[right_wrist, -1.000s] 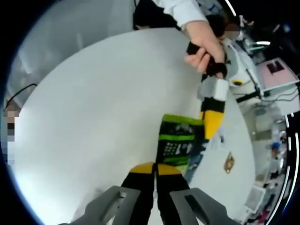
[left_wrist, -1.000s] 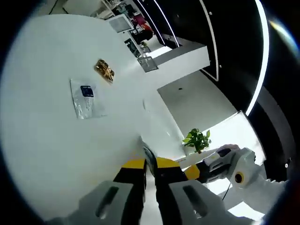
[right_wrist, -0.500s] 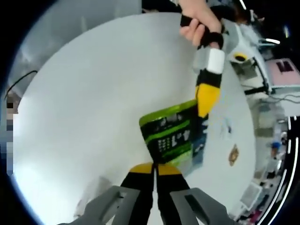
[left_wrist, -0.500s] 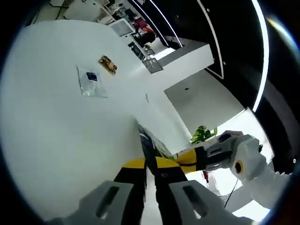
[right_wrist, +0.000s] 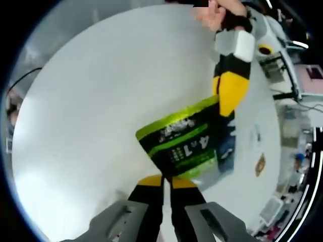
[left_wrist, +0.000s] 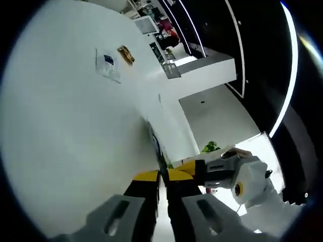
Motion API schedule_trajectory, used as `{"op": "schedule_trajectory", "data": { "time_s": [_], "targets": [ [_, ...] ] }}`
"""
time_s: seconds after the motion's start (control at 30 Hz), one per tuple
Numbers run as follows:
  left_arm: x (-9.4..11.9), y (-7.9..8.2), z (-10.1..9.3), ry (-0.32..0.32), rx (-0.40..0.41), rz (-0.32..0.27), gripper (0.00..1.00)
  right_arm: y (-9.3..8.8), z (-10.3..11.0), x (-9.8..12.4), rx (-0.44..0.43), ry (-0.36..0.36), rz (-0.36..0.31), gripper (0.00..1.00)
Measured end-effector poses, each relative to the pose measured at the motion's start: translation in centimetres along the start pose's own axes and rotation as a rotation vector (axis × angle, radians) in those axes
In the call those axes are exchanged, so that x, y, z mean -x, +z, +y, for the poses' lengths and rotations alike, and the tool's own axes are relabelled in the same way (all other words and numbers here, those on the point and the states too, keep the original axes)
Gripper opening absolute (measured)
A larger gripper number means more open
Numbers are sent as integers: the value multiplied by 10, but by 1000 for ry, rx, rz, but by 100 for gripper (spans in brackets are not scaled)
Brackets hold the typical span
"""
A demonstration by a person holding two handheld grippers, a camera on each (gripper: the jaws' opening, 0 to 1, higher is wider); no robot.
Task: Arrange the skincare products in the storage area until every visible bottle or jar stands upright without overlapping.
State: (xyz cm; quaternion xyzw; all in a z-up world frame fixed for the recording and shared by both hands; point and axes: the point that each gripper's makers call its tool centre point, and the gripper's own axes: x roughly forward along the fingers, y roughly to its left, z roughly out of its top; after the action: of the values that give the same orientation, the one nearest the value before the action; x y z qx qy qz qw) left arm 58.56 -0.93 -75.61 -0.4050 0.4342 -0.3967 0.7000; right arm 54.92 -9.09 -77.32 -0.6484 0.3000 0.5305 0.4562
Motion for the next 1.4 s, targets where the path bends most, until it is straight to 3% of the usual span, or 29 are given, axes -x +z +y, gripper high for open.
{"op": "schedule_trajectory", "data": {
  "time_s": [0.37, 0.43, 0.63, 0.77, 0.87, 0.97, 1.1, 1.27, 1.4],
  "targets": [
    [3, 4, -10, -8, 3, -26, 0, 0, 4, 11, -81, -17, -4, 4],
    [4, 4, -11, -9, 7, -27, 0, 0, -3, 18, -136, -67, 4, 7],
    [5, 3, -11, -3, 8, -36, 0, 22, -21, 37, -420, -239, -81, 12],
    [5, 4, -14, -7, 15, -44, 0, 53, -14, 39, -559, -314, -157, 13],
    [5, 4, -16, -11, 21, -50, 0, 61, -15, 41, -658, -462, -155, 14],
    [4, 3, -17, -9, 24, -52, 0, 60, -14, 35, -685, -590, -100, 14],
    [4, 1, -19, -5, 27, -53, 0, 65, -18, 31, -686, -705, -77, 7],
    [4, -3, -20, -6, 37, -46, 0, 67, -22, 24, -626, -709, -30, 2],
    [4, -3, -22, -7, 39, -47, 0, 59, -27, 29, -630, -730, -18, 0]
  ]
}}
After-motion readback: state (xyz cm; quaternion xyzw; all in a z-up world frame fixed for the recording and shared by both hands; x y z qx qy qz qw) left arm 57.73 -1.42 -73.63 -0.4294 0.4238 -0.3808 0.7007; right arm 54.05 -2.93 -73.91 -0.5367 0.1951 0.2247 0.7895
